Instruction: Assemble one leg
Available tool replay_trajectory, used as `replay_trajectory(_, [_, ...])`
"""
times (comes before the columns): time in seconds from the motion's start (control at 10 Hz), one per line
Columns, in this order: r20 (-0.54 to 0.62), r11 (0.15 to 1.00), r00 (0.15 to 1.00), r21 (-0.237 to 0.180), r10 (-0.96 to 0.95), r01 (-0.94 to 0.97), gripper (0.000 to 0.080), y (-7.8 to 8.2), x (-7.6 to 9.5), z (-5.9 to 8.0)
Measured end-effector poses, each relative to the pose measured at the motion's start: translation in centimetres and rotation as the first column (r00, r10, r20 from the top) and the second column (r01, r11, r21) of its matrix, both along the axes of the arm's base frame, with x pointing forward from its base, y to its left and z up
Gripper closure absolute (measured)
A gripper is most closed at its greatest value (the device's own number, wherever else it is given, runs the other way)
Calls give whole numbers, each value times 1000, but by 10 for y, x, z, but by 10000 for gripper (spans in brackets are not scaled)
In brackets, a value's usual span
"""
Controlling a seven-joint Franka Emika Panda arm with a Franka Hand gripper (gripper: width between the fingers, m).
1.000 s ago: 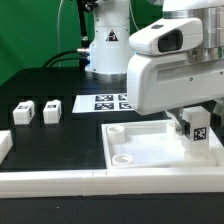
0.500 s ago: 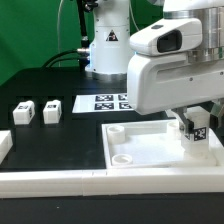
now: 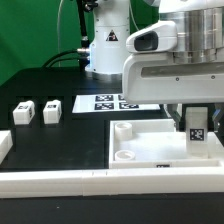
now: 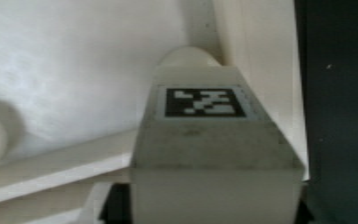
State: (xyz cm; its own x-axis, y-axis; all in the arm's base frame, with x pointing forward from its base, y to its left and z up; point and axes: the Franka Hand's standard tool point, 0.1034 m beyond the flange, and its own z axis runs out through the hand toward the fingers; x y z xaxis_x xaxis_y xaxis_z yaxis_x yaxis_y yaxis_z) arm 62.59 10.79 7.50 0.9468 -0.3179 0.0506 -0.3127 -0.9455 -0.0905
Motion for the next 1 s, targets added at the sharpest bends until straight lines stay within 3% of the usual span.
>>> replay_trajectory(0.3, [-31,937,937,27,-347,348,509,-3,0,-1])
replay_trajectory(0.7, [-73,695,697,46,-714,717,509,-5,1,-2])
replay_trajectory(0.9, [-69,707,708,48,-703,706,509,-5,1,-2])
replay_trajectory(1.0, [-66,727,728,48,-683,685,418,-5,1,-2])
